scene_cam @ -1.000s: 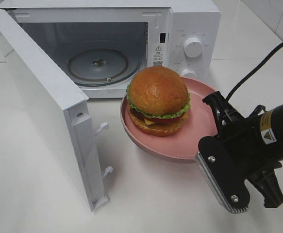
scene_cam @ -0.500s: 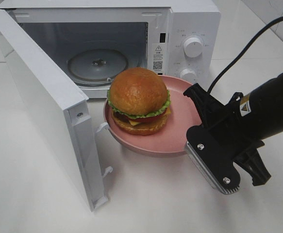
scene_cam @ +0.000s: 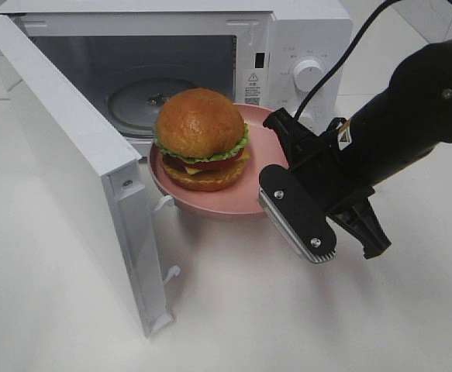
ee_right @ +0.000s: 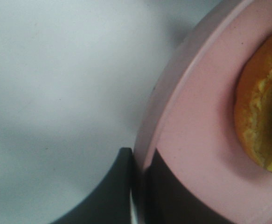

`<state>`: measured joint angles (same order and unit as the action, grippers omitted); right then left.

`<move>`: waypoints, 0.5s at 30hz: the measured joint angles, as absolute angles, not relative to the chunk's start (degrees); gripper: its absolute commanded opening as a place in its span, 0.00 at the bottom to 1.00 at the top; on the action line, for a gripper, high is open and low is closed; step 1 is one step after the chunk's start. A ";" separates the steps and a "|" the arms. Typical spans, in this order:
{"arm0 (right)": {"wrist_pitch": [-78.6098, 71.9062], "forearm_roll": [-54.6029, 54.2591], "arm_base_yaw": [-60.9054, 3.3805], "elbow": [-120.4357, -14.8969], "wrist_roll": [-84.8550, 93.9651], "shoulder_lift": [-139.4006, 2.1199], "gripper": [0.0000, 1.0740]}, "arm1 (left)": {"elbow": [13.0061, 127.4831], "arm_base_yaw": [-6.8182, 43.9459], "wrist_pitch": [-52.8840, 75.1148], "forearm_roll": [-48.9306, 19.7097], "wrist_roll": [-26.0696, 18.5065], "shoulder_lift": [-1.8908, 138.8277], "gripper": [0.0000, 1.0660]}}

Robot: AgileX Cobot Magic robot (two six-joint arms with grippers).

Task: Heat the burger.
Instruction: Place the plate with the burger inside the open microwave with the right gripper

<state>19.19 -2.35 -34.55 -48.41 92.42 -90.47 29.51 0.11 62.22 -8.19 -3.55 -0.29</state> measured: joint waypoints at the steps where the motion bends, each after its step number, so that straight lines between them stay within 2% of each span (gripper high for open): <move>1: 19.19 -2.35 -34.55 -48.41 92.42 -90.47 0.00 | 29.51 0.11 62.22 -8.19 -3.55 -0.29 0.96; 15: 19.48 -2.52 -37.70 -55.63 92.13 -96.31 0.00 | 29.51 0.11 62.22 -8.19 -3.55 -0.29 0.96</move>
<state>19.48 -2.52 -37.70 -55.63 92.13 -96.31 29.51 0.11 62.22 -8.19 -3.55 -0.29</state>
